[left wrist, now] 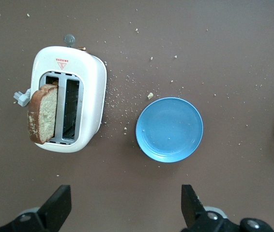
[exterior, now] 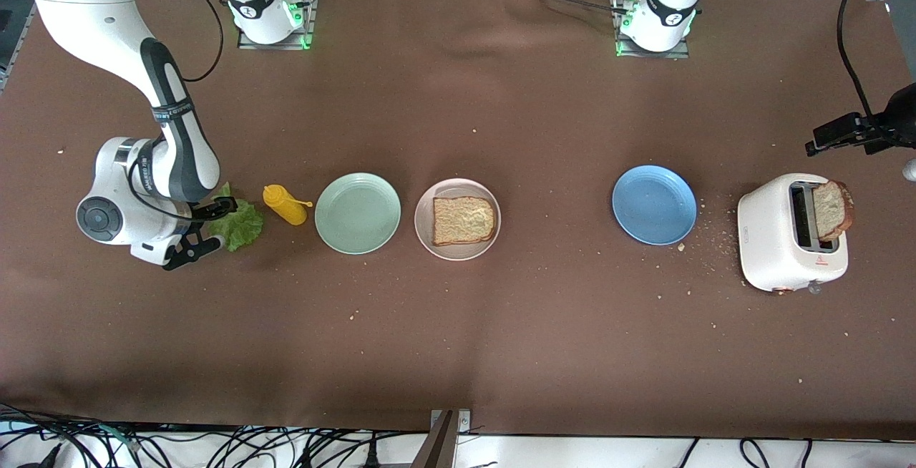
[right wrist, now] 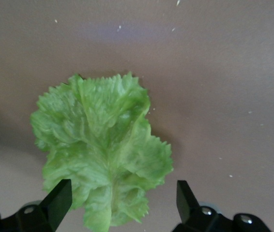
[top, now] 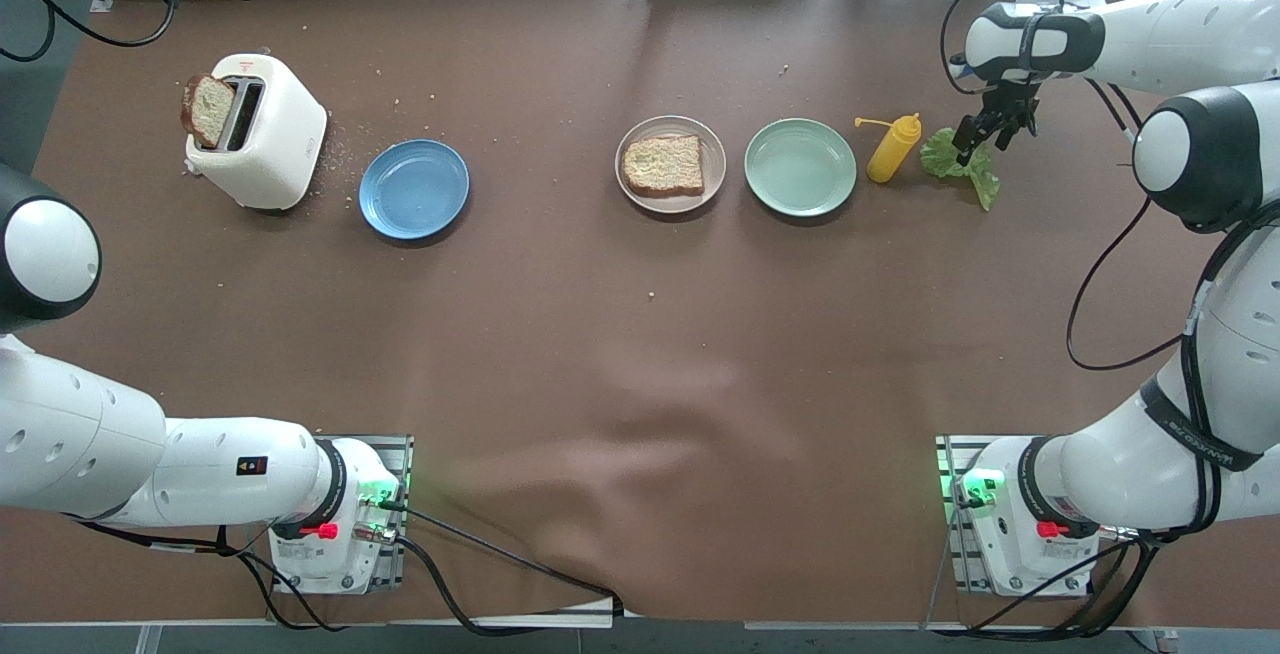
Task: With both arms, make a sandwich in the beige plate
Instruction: 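Grasp the green lettuce leaf with the right gripper and lift it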
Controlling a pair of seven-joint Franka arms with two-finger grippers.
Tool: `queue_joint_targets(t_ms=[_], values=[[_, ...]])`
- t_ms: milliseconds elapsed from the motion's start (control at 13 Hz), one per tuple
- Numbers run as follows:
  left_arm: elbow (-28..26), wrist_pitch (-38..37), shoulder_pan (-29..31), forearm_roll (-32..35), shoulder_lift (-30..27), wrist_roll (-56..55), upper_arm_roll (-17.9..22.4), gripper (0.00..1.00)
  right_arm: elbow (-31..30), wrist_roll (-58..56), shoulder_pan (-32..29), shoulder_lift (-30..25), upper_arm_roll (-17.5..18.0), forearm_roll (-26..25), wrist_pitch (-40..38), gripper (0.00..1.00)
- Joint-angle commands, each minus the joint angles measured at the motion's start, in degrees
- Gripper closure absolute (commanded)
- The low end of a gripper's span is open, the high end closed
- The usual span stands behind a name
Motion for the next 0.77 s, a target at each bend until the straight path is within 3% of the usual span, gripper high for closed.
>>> queue_joint_targets(t_ms=[0, 77, 230, 307, 691], values=[[1.2, 0.0, 0.7, -1.3, 0.4, 1.5, -0.3, 0.0, -4.6, 3.1, 0.8, -1.9, 0.2, -0.9, 4.6, 0.15], [1.1, 0.0, 0.7, -1.4, 0.4, 1.5, -0.3, 0.0, -4.6, 4.0, 1.0, -1.8, 0.2, -0.9, 4.6, 0.34], [1.1, 0.0, 0.7, -1.4, 0.4, 1.5, -0.3, 0.0, -4.6, 5.2, 1.8, -1.4, 0.2, -0.9, 4.7, 0.87], [1.1, 0.0, 0.7, -1.4, 0.4, 1.5, -0.3, 0.0, -4.5, 5.2, 1.9, -1.2, 0.2, -0.8, 4.8, 1.0], [1.1, 0.0, 0.7, -1.4, 0.4, 1.5, -0.3, 0.0, -3.4, 5.7, 2.4, -1.9, 0.1, -0.9, 4.1, 1.0]])
